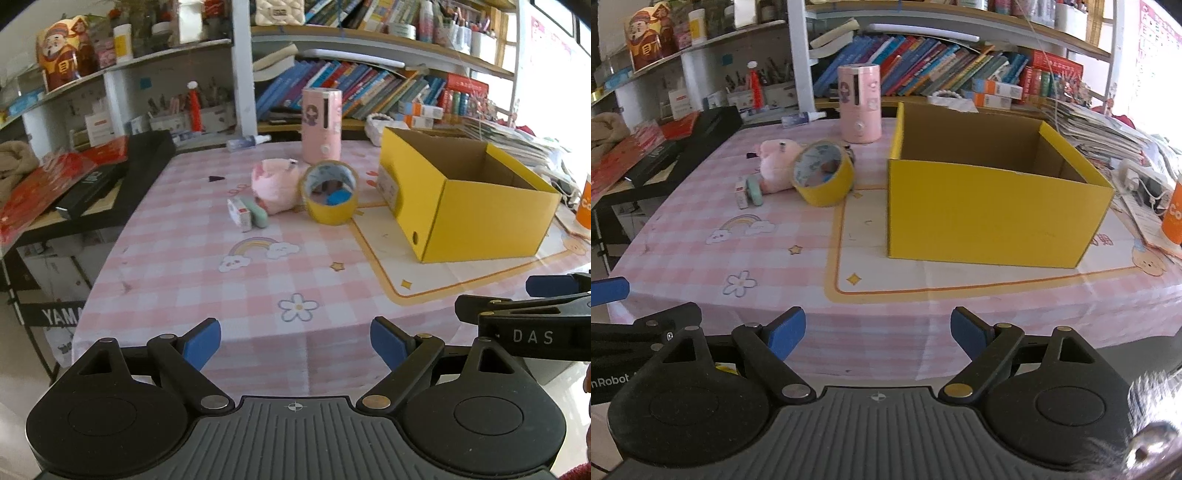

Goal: Organize objects
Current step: 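Withdraw both open tools from the box back over the table, then grasp the yellow tape roll with the right tool while the left tool grasps the small white box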

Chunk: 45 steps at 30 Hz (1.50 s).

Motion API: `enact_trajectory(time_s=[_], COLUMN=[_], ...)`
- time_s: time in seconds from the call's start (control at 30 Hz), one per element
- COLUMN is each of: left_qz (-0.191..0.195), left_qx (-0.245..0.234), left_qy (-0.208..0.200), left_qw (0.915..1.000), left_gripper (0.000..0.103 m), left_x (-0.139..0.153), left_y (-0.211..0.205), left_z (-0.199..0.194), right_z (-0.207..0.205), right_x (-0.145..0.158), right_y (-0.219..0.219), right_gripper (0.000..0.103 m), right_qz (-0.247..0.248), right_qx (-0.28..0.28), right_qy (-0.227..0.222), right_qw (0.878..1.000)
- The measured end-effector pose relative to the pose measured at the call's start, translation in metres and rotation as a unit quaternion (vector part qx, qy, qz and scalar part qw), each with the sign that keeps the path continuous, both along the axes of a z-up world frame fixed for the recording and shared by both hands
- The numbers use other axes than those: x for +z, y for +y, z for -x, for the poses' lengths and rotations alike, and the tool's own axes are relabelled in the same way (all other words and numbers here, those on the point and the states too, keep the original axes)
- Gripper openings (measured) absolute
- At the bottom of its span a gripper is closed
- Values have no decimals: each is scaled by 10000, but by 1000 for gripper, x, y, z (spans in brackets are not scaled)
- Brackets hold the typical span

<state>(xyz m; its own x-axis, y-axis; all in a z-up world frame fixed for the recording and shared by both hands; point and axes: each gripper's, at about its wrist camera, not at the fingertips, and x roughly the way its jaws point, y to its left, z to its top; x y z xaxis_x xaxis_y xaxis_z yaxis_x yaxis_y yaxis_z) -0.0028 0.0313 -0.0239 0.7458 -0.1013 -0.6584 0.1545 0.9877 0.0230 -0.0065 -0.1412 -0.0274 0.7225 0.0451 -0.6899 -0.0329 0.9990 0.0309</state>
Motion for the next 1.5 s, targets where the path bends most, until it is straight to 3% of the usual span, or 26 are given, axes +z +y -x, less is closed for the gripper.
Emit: enact_trajectory(time_s=[0.8,0.97,1.07,1.5], left_qz=[58,97,127,163], left_qx=[446,469,474,622], left_qy=[-77,-101,-102,-42], left_qw=[9990,9988,9987,9979], left_gripper=[90,90,90,90], left_x=[2,2,1,-2], left_y=[35,37,37,32], left_z=[-17,-32,-43,-99], right_z=[-29,-45,-57,-120], right_x=[1,0,0,0], right_y=[47,51,52,53], right_gripper=[82,64,59,57], right_qz=[57,-7,-18,69], right_qx=[718,873,962,1194], right_qy=[-28,-21,-35,-62], right_qw=[9974,9962,9954,9928])
